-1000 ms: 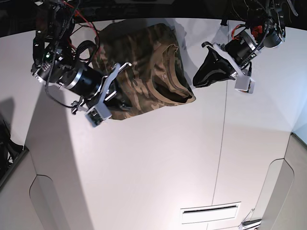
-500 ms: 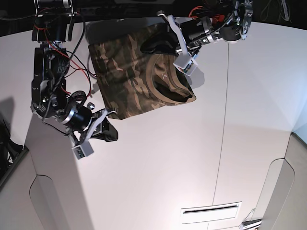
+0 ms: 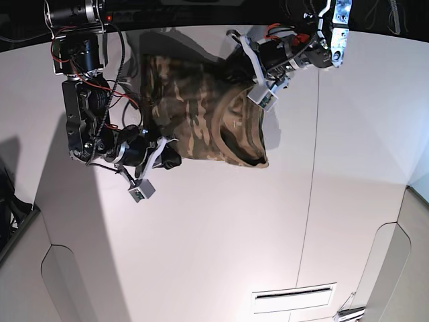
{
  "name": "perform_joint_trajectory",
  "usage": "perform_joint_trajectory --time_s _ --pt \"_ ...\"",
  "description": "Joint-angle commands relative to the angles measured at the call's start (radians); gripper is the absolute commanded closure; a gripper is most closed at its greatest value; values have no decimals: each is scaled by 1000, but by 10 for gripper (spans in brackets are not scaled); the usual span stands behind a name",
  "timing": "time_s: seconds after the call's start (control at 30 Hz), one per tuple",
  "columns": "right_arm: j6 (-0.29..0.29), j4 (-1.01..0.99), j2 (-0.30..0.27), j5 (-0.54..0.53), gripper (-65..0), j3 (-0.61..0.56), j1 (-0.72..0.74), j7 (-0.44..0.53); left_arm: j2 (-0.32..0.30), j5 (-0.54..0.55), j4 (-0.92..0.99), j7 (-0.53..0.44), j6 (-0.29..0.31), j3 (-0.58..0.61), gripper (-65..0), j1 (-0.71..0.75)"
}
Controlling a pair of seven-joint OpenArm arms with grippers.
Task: Fold the T-shirt properly
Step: 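Lay the folded end down and grasp the bundle sides with both grippers, then hold the bundle sides with both grippers and tuck them under to square it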
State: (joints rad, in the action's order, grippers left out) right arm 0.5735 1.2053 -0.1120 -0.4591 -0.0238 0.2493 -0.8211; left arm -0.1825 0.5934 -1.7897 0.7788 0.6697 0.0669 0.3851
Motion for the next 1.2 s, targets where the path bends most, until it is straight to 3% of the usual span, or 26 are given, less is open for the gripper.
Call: perform_joint_trajectory --time_s 0.0,0.3,0.4,0.63,0.87,1.17 --pt "10 16 -7 -20 0 3 24 2 -1 16 -12 -19 3 -19 -36 -22" --pt "11 18 -36 -154 0 5 19 -100 0 14 127 -20 -7 -92 -36 -206" --pt "11 24 -37 -170 0 5 1 -103 0 -10 183 -34 -56 -92 -36 -270" --pt "11 167 -34 -206 0 5 -158 -103 0 -60 267 -87 -83 -92 -36 -349" --pt "10 357 -36 -161 0 27 -250 -103 -1 -41 250 -87 -82 -92 -36 -374" --pt "10 406 -23 -200 0 106 -154 -37 -8 -14 93 -6 -82 -188 -36 -363"
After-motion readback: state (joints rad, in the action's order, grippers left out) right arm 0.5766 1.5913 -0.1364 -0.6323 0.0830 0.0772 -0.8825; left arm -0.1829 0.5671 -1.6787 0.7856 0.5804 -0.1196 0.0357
